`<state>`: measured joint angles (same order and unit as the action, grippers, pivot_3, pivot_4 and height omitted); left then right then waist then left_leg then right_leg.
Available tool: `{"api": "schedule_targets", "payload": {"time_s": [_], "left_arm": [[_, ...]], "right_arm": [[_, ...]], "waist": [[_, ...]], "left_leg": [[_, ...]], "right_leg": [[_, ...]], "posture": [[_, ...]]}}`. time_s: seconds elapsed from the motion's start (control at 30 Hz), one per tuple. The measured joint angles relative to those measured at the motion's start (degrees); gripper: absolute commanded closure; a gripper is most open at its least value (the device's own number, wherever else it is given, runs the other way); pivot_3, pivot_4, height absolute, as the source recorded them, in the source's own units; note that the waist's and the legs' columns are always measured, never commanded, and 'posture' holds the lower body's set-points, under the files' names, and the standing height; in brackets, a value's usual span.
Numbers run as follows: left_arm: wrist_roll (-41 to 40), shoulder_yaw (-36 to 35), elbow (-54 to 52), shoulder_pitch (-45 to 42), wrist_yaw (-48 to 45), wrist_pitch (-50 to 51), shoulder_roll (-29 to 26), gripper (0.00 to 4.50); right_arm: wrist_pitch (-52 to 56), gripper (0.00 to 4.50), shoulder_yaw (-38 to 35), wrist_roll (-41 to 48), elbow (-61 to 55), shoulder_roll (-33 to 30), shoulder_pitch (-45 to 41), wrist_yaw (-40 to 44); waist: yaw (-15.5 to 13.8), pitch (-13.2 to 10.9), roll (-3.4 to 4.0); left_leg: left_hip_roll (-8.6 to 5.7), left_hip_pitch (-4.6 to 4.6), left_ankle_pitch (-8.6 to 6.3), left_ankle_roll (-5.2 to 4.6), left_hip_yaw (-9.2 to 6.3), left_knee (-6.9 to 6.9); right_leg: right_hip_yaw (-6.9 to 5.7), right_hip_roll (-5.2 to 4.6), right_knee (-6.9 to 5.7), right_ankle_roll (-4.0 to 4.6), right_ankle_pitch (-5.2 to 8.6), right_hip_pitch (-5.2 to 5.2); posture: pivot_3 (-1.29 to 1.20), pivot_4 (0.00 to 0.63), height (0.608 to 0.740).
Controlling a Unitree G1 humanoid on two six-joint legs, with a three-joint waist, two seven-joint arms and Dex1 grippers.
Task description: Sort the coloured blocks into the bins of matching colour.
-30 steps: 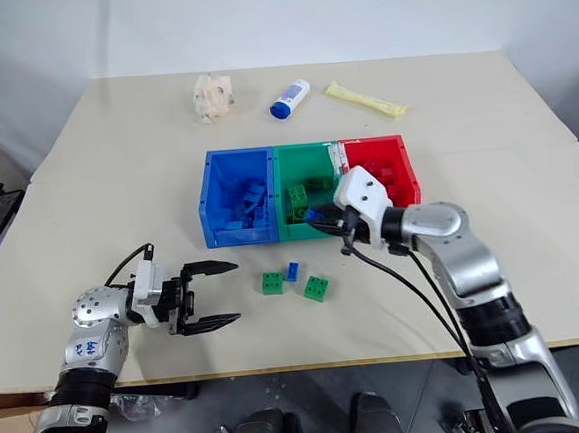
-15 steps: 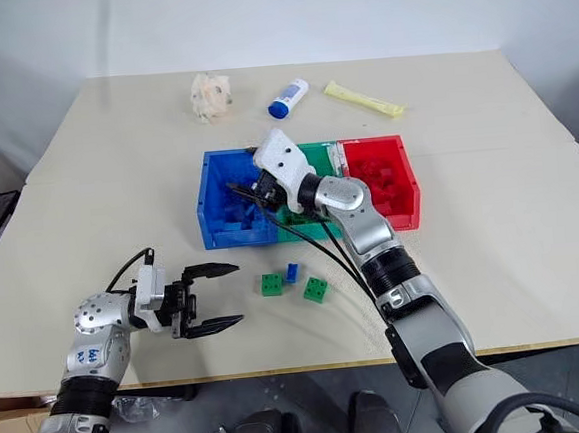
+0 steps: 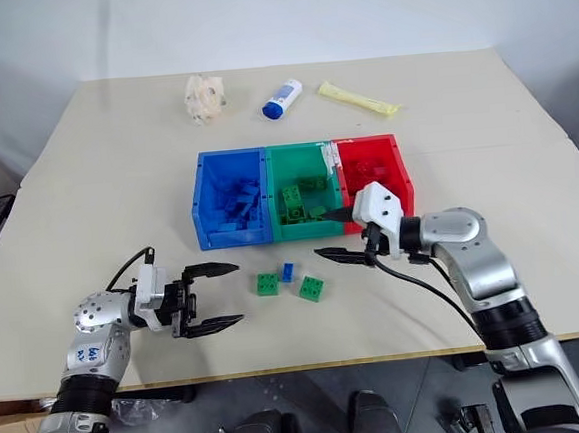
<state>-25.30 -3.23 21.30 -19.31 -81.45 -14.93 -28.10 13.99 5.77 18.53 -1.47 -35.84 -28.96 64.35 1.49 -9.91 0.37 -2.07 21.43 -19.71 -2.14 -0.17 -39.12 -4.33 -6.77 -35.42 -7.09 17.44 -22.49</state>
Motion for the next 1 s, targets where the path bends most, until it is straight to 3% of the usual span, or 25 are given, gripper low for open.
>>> {"api": "schedule_targets", "payload": {"time_s": [0.2,0.37,0.6,0.77,0.87,0.93,1.0], "left_arm": [[0.0,-0.3,1.7,0.1,-0.7,-0.1,-0.7,0.00],[0.0,-0.3,2.0,0.1,-1.3,-0.2,-0.7,0.00],[0.0,-0.3,2.3,0.1,-1.9,-0.2,-0.7,0.00],[0.0,-0.2,2.4,-0.4,-1.8,-0.3,-0.4,0.00],[0.0,-0.2,2.3,-0.4,-1.6,-0.3,0.1,0.00],[0.0,-0.1,2.2,-0.3,-1.5,-0.3,0.2,0.00],[0.0,-0.2,2.0,-0.2,-1.2,-0.2,0.1,0.00]], "right_arm": [[4.9,1.19,-11.8,4.6,-6.0,-15.5,17.1,5.7],[5.7,1.19,-15.5,5.4,-8.5,-18.2,21.4,6.0],[8.5,1.19,-14.1,5.6,-11.6,-17.5,19.6,3.8],[10.8,1.19,-6.8,4.8,-13.2,-12.3,14.5,0.4],[12.0,0.64,-1.6,2.9,-13.3,-8.8,12.1,-1.8],[12.3,0.02,1.1,1.5,-13.1,-7.1,11.1,-3.0],[12.0,0.02,3.4,-0.3,-11.8,-5.0,9.6,-4.2]], "waist": [[-2.2,0.0,-0.01],[-1.9,0.0,-0.02],[-1.8,0.0,-0.01],[-1.6,0.0,-0.02],[-1.6,0.0,-0.02],[-1.7,0.0,-0.02],[-1.6,0.0,-0.02]], "left_leg": [[-0.11,0.06,-0.04,-0.10,0.03,0.00],[-0.03,-0.03,-0.01,-0.07,0.17,-0.03],[-0.04,-0.03,-0.01,-0.07,0.15,-0.02],[-0.05,-0.02,-0.01,-0.06,0.13,-0.02],[-0.07,-0.01,-0.01,-0.07,0.13,-0.03],[-0.09,0.01,-0.01,-0.07,0.10,-0.03],[-0.11,0.02,-0.01,-0.07,0.10,-0.02]], "right_leg": [[-0.03,-0.16,0.44,-0.04,-0.02,0.16],[-0.02,-0.19,0.47,-0.04,-0.02,0.15],[-0.03,-0.23,0.46,-0.04,-0.02,0.14],[-0.05,-0.22,0.40,-0.04,-0.02,0.12],[-0.07,-0.22,0.36,-0.04,-0.02,0.12],[-0.08,-0.22,0.35,-0.04,-0.02,0.11],[-0.08,-0.22,0.35,-0.04,-0.02,0.11]], "posture": [[0.00,0.150,0.740],[0.00,0.150,0.740],[0.00,0.150,0.740],[0.00,0.150,0.740],[0.00,0.150,0.740],[0.00,0.150,0.740],[0.00,0.150,0.740]]}}
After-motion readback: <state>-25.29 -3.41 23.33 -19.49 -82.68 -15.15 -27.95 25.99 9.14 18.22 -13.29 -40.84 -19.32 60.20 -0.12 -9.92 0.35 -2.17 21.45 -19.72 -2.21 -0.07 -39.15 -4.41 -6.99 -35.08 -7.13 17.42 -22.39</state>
